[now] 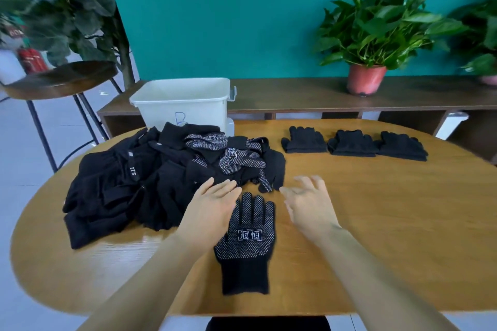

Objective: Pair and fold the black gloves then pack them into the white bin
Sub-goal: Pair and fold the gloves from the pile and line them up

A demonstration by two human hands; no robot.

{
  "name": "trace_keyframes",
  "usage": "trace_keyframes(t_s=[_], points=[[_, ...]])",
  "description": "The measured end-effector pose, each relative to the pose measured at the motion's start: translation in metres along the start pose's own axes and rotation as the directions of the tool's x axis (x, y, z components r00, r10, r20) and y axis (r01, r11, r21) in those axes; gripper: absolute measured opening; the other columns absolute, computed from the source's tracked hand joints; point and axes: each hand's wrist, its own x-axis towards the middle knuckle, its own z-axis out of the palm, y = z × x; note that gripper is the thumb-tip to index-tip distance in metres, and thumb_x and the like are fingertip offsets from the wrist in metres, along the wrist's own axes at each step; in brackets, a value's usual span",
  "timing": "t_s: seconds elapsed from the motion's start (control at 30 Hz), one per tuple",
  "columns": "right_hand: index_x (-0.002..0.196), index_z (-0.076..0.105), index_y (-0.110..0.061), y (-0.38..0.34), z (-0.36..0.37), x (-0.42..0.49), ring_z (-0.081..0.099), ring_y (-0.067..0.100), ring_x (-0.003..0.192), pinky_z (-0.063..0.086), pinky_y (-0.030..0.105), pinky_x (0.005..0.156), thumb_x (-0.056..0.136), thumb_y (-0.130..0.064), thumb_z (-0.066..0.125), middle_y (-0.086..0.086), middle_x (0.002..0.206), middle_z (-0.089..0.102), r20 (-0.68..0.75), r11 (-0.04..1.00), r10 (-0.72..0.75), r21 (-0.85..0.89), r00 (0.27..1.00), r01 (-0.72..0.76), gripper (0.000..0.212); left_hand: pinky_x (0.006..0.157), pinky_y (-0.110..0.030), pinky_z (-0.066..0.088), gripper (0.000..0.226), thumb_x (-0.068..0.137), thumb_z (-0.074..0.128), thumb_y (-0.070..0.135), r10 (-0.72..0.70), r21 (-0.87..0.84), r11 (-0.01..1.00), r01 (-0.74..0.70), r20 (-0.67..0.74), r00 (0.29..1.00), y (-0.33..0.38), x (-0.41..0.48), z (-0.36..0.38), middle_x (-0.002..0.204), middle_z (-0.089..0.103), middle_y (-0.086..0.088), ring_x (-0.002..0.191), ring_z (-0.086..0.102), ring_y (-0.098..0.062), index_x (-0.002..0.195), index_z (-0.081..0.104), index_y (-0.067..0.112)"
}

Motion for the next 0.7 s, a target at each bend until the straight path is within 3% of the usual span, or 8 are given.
trace_keyframes(t_s=[0.07,0.17,0.27,0.33,0.4,0.5,0.6,0.7], points=[[0.081,0.073,-0.017,0.006,0.007,0.014,0.065,0.028,0.102,0.026,0.043,0.092,0.061,-0.015,0.084,-0.002,0.063,0.069,-0.003,1.0,0.017,-0.01,1.0,-0.017,0.023,0.107,-0.035,0.041,0.039,0.073,0.084,0.009,0.012,-0.008,1.0,-0.012,0.024,1.0,0.002,0.015,0.012,0.116,0.072,-0.003,0.111,0.067,-0.016,0.11,0.074,0.014],[0.087,0.072,-0.015,0.014,0.021,0.041,0.062,0.03,0.107,0.024,0.043,0.093,0.066,-0.011,0.078,-0.001,0.066,0.07,0.008,1.0,0.009,-0.007,1.0,-0.009,0.022,0.106,-0.037,0.044,0.053,0.061,0.09,0.011,0.039,-0.047,0.998,-0.035,0.085,0.996,0.003,0.044,0.032,0.117,0.072,-0.002,0.112,0.067,-0.014,0.111,0.074,0.015],[0.085,0.071,-0.015,0.02,0.036,0.07,0.064,0.03,0.101,0.031,0.042,0.088,0.052,-0.012,0.085,-0.002,0.066,0.069,-0.003,1.0,0.001,-0.026,1.0,-0.001,0.036,0.103,-0.041,0.044,0.06,0.055,0.091,0.009,0.071,-0.048,0.997,-0.067,0.104,0.992,0.005,0.07,0.057,0.118,0.071,-0.003,0.112,0.066,-0.016,0.112,0.074,0.014],[0.096,0.073,-0.012,0.022,0.047,0.089,0.063,0.032,0.107,0.039,0.044,0.091,0.05,-0.013,0.086,0.004,0.083,0.072,-0.016,1.0,-0.022,-0.004,1.0,0.022,0.048,0.105,-0.041,0.04,0.062,0.053,0.089,0.008,0.09,-0.05,0.995,-0.085,0.095,0.991,0.007,0.081,0.074,0.119,0.071,-0.004,0.113,0.066,-0.017,0.113,0.073,0.013],[0.11,0.071,-0.011,0.025,0.056,0.1,0.056,0.035,0.121,0.045,0.049,0.095,0.06,-0.016,0.082,0.012,0.109,0.07,0.042,0.998,-0.065,0.014,0.997,0.065,0.051,0.109,-0.04,0.038,0.06,0.055,0.088,0.008,0.085,-0.05,0.995,-0.081,0.076,0.993,0.007,0.085,0.088,0.118,0.071,-0.003,0.113,0.066,-0.017,0.113,0.073,0.012],[0.121,0.063,-0.014,0.027,0.065,0.1,0.037,0.034,0.138,0.03,0.05,0.108,0.087,-0.016,0.054,0.009,0.128,0.06,0.074,0.993,-0.105,0.067,0.992,0.1,0.035,0.109,-0.038,0.032,0.054,0.058,0.087,0.009,0.032,-0.041,0.999,-0.03,0.047,0.998,0.001,0.081,0.1,0.118,0.071,-0.004,0.112,0.067,-0.017,0.11,0.074,0.012],[0.111,0.067,-0.017,0.033,0.065,0.083,0.047,0.032,0.131,0.034,0.051,0.103,0.085,-0.019,0.031,0.004,0.115,0.066,0.078,0.995,-0.041,0.092,0.996,0.034,0.044,0.105,-0.039,0.028,0.059,0.058,0.087,0.01,0.002,0.007,1.0,-0.002,0.076,0.997,-0.004,0.073,0.101,0.123,0.069,-0.003,0.116,0.064,-0.016,0.115,0.073,0.012],[0.13,0.053,-0.018,0.038,0.054,0.063,0.025,0.03,0.145,0.015,0.05,0.111,0.094,-0.014,0.031,0.003,0.133,0.054,0.127,0.998,-0.044,0.046,0.991,0.039,0.042,0.106,-0.041,0.028,0.059,0.06,0.086,0.009,-0.026,0.032,0.999,0.024,0.08,0.996,-0.001,0.068,0.094,0.124,0.068,-0.004,0.118,0.063,-0.016,0.118,0.071,0.011]])
